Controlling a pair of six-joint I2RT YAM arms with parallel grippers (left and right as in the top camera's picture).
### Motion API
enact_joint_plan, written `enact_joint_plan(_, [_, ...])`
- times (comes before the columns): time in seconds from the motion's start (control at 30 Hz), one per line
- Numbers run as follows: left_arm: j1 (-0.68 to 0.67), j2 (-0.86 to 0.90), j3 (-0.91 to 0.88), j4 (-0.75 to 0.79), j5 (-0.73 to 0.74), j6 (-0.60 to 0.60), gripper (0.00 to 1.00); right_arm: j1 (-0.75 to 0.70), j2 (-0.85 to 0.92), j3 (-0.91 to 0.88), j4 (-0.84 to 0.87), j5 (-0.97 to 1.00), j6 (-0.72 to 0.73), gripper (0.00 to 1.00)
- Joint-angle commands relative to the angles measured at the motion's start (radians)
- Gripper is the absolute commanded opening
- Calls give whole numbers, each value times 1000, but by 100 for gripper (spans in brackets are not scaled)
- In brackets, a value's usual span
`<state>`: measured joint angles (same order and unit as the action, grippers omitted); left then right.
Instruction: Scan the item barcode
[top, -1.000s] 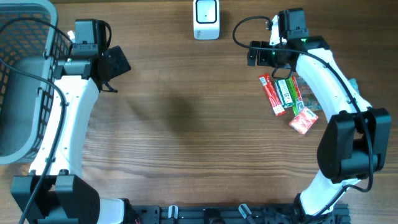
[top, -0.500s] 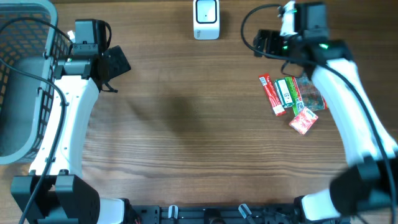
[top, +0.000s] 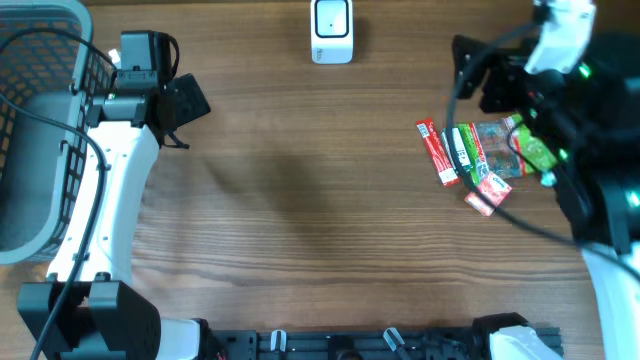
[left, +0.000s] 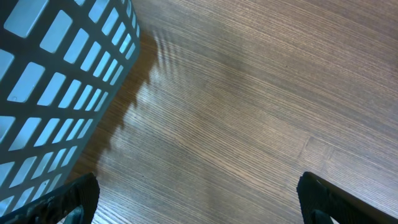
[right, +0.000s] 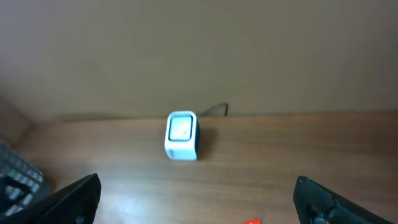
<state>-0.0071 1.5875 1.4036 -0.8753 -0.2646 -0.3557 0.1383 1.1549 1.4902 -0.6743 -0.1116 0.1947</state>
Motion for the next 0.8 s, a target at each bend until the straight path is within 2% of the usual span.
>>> enact_joint_plan(0.0, [5,-2,8,-1,-5,12,100,-3,-124,7,-24,51,-12,99])
enact_joint_plan(0.27, [5,-2,8,-1,-5,12,100,-3,-369,-29,-217,115,-70,100])
enact_joint_plan(0.5, [5,-2,8,-1,-5,12,100,-3,-689,-335,-194,141,-101,100])
enact_joint_plan(0.6, [5,-2,8,-1,-5,12,100,-3,-886,-562,-129,141,-101,100])
enact_joint_plan(0.67, [5,-2,8,-1,-5,12,100,-3,-957,-656,-64,140,-101,100])
enact_joint_plan(0.77, [5,-2,8,-1,-5,12,100,-3,-1061,-832,133,141,-102,100])
